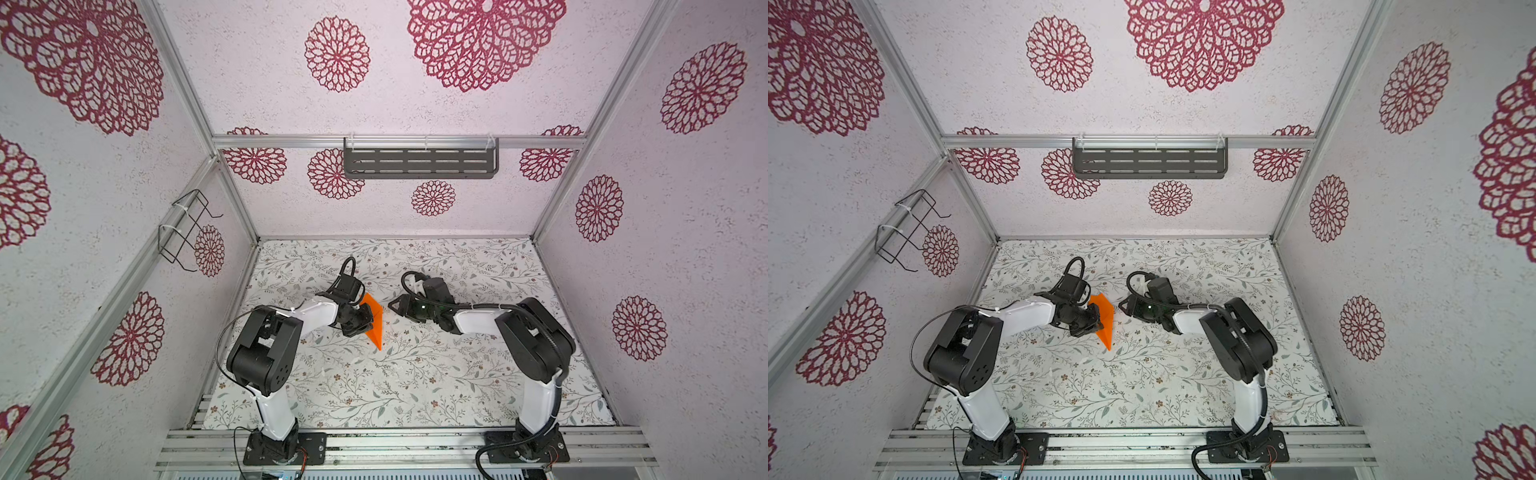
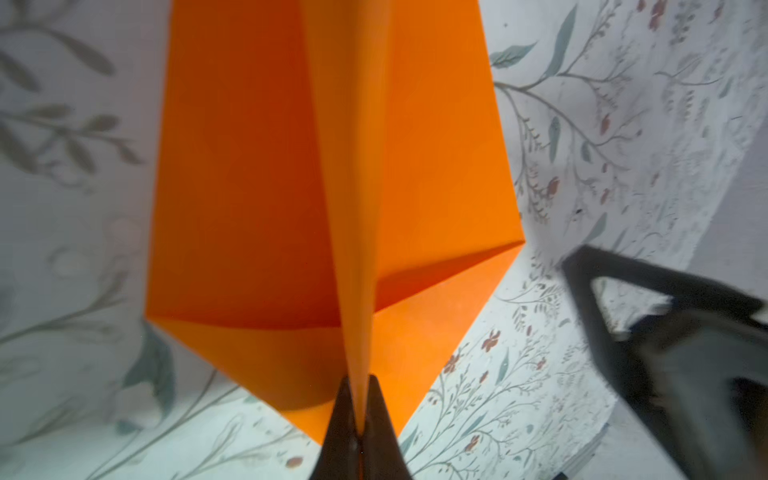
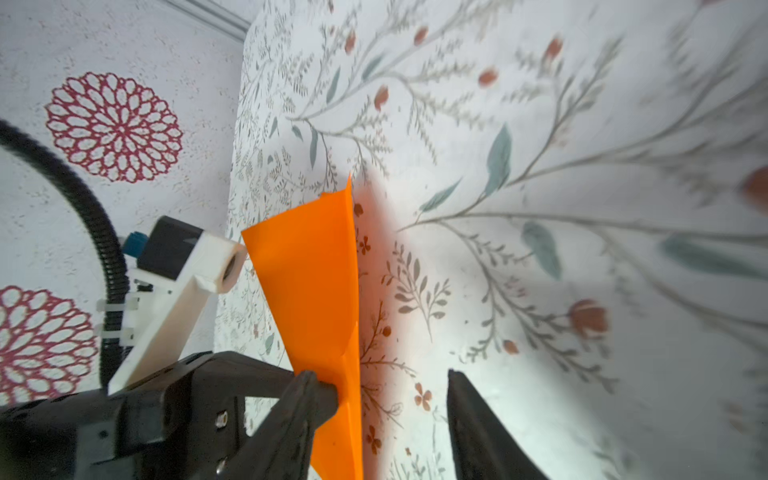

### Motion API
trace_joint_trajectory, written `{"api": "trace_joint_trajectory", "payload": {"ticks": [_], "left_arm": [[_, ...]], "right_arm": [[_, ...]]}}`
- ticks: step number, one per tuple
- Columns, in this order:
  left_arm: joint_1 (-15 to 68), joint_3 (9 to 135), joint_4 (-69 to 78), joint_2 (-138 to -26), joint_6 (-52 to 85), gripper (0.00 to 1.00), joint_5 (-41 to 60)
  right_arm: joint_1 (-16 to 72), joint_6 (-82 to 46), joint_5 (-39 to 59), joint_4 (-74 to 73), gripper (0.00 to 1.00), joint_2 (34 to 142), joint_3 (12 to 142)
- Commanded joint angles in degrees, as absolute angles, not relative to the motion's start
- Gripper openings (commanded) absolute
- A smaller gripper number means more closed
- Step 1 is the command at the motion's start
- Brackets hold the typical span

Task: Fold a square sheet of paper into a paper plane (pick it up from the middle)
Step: 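Open the right gripper and pull it back while the left gripper holds the plane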

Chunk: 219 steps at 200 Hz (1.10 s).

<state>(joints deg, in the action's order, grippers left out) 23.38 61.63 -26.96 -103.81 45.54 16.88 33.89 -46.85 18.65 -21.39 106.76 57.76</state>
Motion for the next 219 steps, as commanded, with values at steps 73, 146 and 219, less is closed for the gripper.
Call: {"api": "trace_joint_trajectory", "payload": {"ticks": [73,146,219], "left_arm": [[24.25,69.67,-53.87,-104.73,30.77,0.09,-0.37],[24.47,70.22,-51.27,-108.97,34.04,0.18,2.0],[25.73,70.75,-51.06,-111.96,36.32,0.19,-0.36]], "right_arm": [[30.85,-37.75,-1.61,-15.38,0.72,93.42,49.62],[30.58,-39.62,4.17,-15.2,0.7,96.63,51.5],[30.57,-40.63,6.21,-15.65,0.69,98.08,52.51]]}}
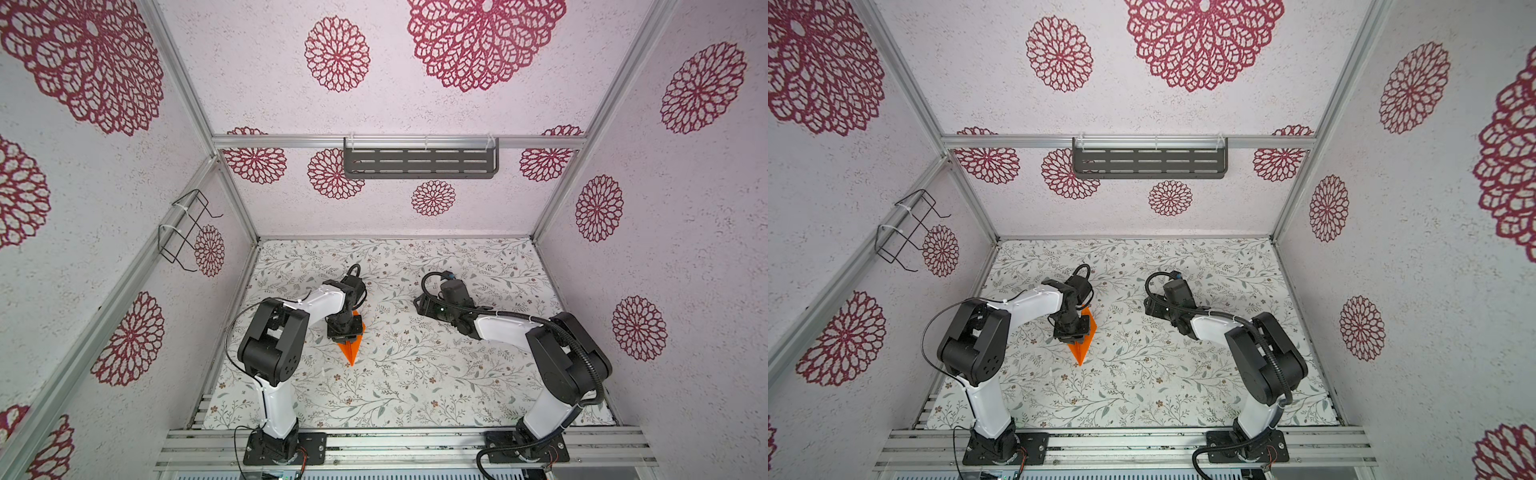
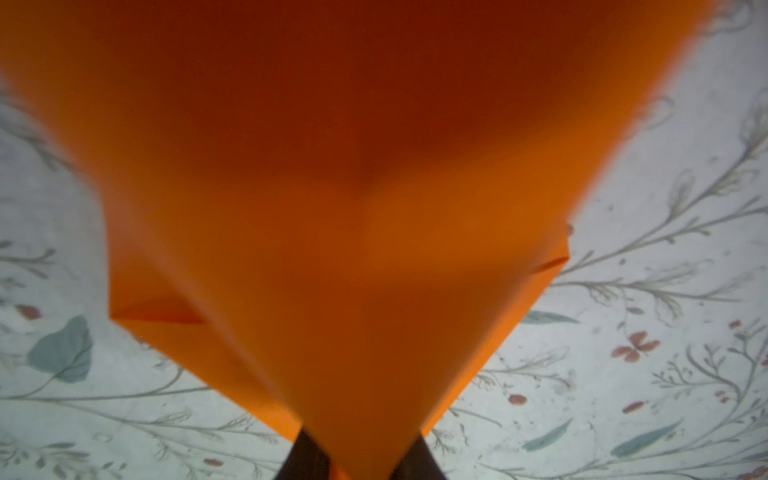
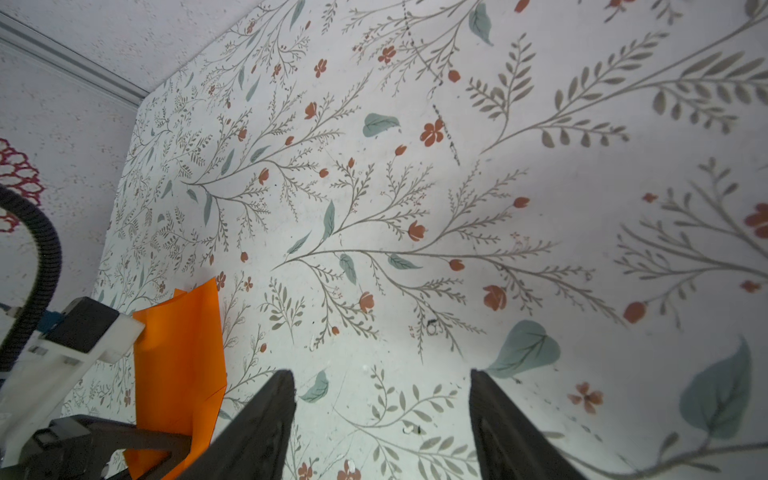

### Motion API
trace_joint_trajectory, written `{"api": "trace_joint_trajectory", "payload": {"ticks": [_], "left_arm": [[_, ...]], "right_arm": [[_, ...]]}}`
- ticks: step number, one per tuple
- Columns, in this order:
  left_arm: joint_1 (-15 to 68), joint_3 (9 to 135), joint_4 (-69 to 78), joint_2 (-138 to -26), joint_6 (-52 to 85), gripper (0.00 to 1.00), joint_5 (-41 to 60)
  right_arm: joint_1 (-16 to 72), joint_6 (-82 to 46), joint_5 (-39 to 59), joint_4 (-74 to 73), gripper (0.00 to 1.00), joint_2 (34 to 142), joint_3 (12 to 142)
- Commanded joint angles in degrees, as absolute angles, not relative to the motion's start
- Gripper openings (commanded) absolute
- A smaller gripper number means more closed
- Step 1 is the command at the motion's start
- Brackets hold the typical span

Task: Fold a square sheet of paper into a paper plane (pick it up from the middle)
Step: 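Open the right gripper and pull it back while the left gripper holds the plane, then set the plane down on the table and open the left gripper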

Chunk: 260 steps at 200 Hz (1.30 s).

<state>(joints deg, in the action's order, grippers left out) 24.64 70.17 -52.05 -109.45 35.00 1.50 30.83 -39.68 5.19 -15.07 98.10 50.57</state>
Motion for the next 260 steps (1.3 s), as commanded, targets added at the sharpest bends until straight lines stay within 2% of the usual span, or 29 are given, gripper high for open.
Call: {"api": "trace_joint_trajectory", "payload": {"ticks": [1,40,87,131,195,260], "left_arm": [[25.83,70.75,-51.15,-111.97,36.35,0.19,-0.45],[26.55,72.25,-52.25,-113.71,36.09,0.08,-3.43],[27.0,77.94,-52.48,-108.04,33.61,0.02,-5.0],[27.07,88.29,-52.06,-115.7,30.97,0.03,-4.2],[27.18,105.91,-53.79,-129.13,29.09,0.05,-2.64],[27.87,112.2,-58.15,-135.6,30.29,0.14,-2.11]], "right_arm": [[30.58,-40.66,6.18,-15.69,0.69,98.13,52.49],[30.45,-40.88,6.35,-15.79,0.69,98.09,52.73],[29.35,-40.88,5.04,-16.63,0.69,95.83,51.76],[27.08,-39.91,2.41,-17.24,0.71,92.36,48.52],[24.27,-36.18,-3.9,-16.49,0.85,84.38,42.98],[23.86,-39.55,-1.72,-19.63,0.85,83.29,39.61]]}}
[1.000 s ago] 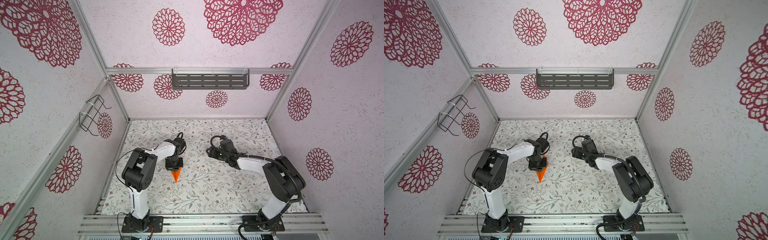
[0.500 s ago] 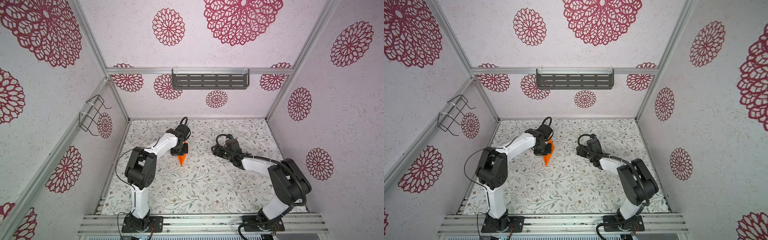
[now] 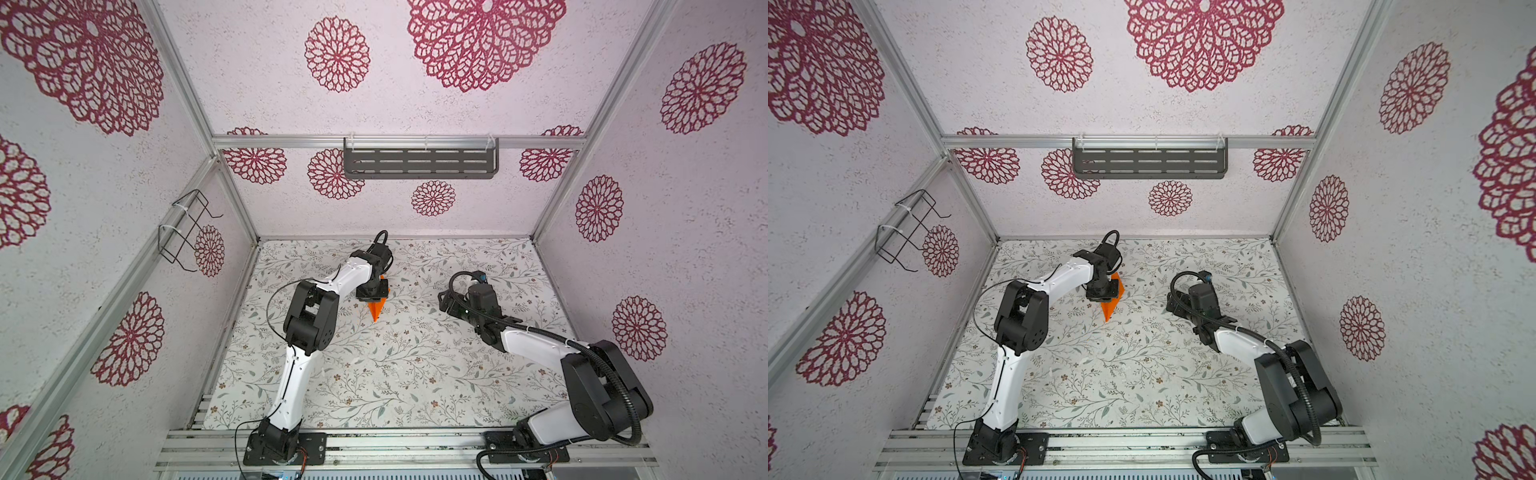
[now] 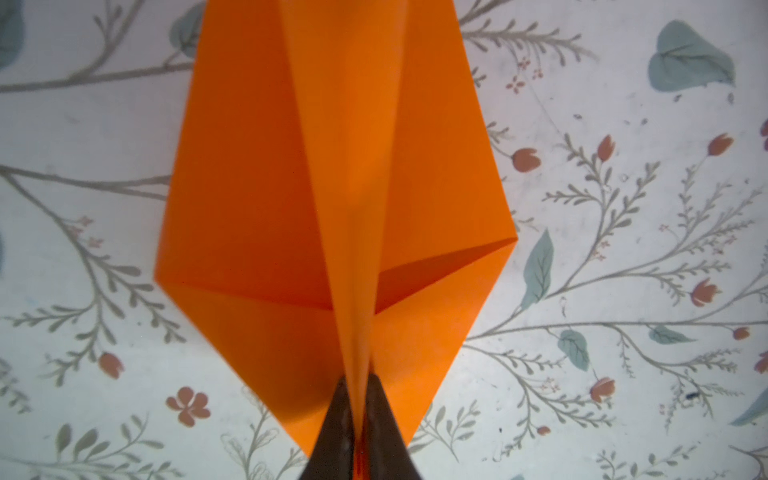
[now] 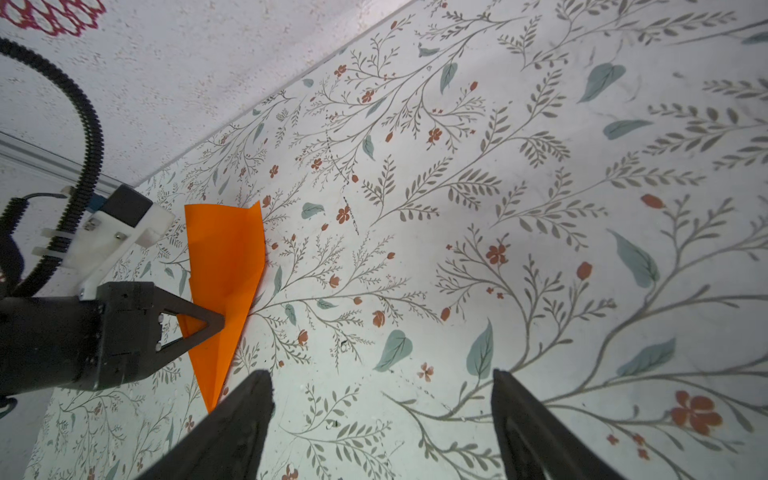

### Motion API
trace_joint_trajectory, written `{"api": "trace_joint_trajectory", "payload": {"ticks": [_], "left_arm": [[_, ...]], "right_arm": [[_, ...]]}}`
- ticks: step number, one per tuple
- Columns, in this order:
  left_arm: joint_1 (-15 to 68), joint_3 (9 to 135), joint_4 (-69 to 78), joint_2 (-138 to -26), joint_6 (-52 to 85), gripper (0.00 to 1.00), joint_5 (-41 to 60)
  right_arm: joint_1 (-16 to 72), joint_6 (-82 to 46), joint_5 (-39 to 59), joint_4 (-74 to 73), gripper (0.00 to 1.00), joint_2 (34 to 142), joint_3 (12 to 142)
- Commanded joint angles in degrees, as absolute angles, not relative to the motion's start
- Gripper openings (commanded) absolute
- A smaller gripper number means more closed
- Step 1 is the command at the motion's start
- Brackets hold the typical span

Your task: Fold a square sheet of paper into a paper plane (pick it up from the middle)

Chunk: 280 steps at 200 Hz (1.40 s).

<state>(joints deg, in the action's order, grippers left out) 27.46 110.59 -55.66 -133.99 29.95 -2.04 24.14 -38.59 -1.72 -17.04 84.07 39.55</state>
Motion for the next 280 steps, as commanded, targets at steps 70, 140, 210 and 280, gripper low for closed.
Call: {"api": "trace_joint_trajectory", "payload": {"ticks": [70,140,210,280], "left_arm": [[27.88,112.5,-58.54,-138.0,32.71,0.28,-3.11],[28.12,112.82,-58.6,-126.94,33.91,0.44,-4.95],[25.48,98.35,-49.95,-102.71,31.48,0.77,-17.47],[11.56,58.24,-19.03,-75.15,29.39,0.97,-39.77]], "right_arm": [[23.91,-41.57,0.0,-20.48,0.85,84.68,39.46],[23.89,-33.59,-6.94,-12.77,0.94,82.13,45.18],[22.72,-17.75,-21.05,-10.18,0.99,75.54,50.6],[15.39,-2.82,-29.0,-34.14,0.99,65.89,30.16]]}}
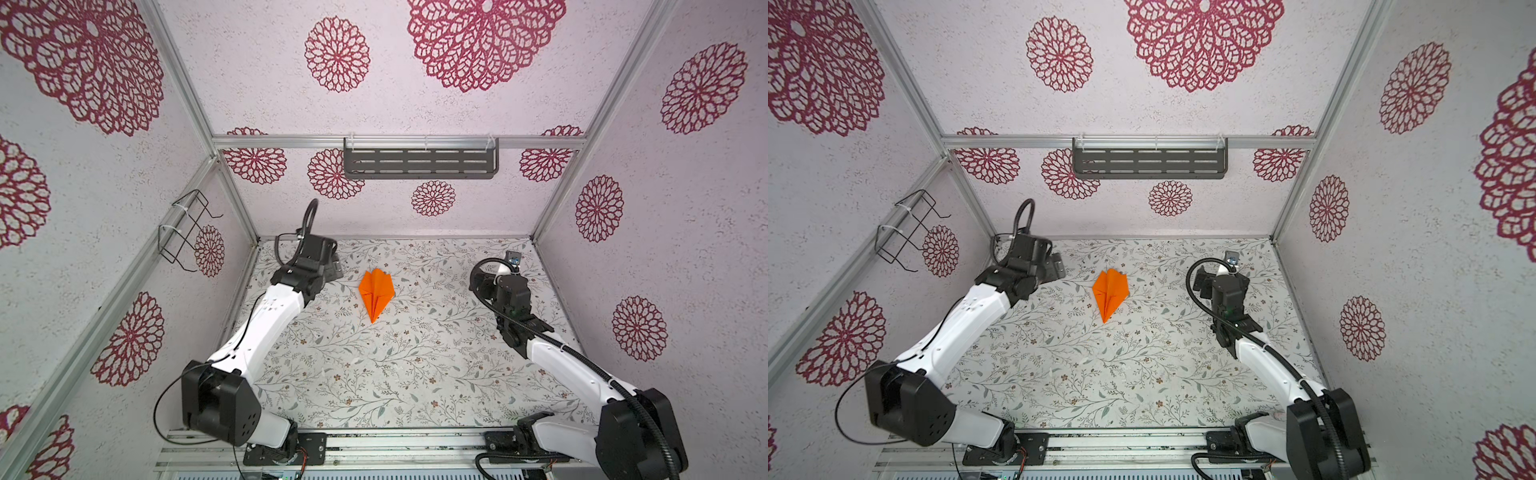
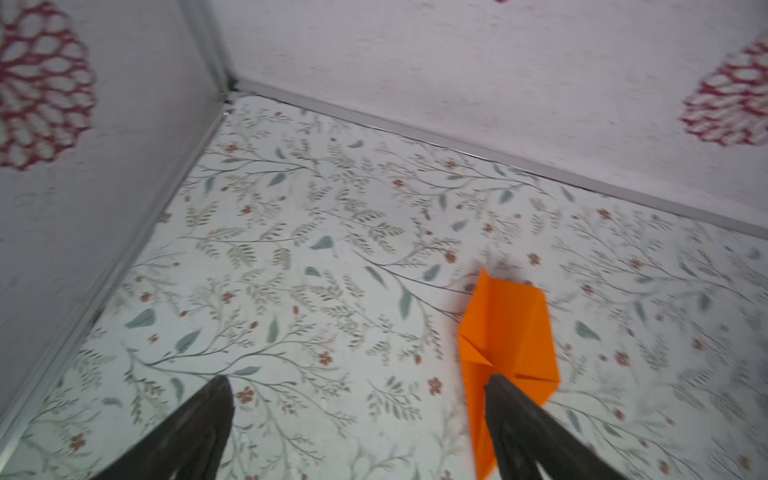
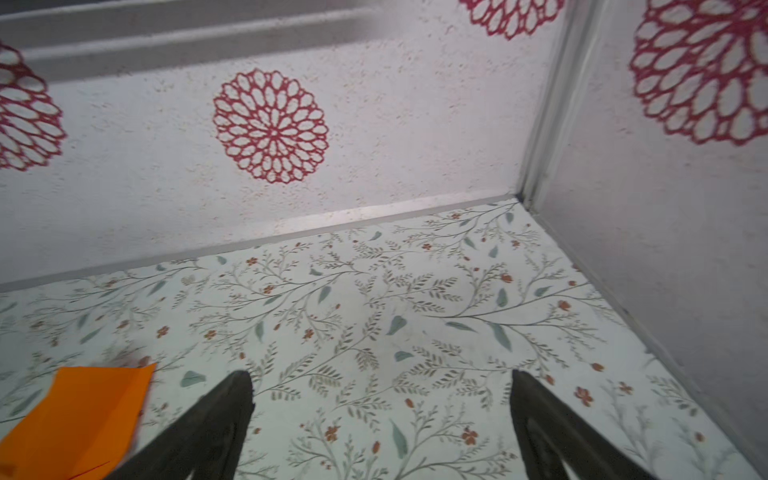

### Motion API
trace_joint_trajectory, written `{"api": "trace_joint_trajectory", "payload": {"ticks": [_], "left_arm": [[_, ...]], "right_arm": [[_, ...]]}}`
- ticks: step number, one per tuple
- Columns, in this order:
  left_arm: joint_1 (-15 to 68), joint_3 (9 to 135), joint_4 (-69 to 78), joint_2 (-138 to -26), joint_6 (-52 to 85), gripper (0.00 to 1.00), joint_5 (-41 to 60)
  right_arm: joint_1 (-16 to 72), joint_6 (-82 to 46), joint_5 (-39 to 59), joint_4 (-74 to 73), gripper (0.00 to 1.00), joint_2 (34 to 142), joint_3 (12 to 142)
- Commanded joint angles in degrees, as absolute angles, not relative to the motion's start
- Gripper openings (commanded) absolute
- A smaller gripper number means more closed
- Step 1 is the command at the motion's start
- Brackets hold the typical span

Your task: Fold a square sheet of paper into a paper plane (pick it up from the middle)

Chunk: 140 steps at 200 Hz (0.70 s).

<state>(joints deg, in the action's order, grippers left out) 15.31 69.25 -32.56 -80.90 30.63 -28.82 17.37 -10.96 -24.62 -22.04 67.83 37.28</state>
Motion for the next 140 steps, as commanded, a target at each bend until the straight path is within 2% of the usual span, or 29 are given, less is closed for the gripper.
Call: {"api": "trace_joint_trajectory", "payload": {"ticks": [1,35,60,73,102,140], "left_arm": [[11.28,57.77,-18.66,-74.84,29.28,0.97,-39.79],[4.95,43.57,-9.95,-68.34,25.76,0.97,-43.5],[2.18,33.21,6.08,-67.06,20.27,0.98,-41.59],[0.99,28.52,16.39,-67.74,16.77,0.97,-38.05],[-2.49,22.51,34.38,-72.6,11.2,0.97,-27.84],[-6.07,20.15,45.22,-76.7,8.31,0.97,-11.18]], "right_arm": [[15.3,-2.77,-29.0,-34.47,0.99,65.82,29.8],[9.82,-5.54,-25.55,-38.83,0.99,66.57,21.94],[6.18,-5.57,-18.77,-47.31,0.99,70.07,17.76],[5.03,-3.82,-16.52,-45.97,0.99,71.97,18.98],[2.67,-0.62,-11.25,-55.17,0.99,74.79,15.93],[-1.72,-1.62,-1.0,-63.3,0.99,80.22,14.1]]}}
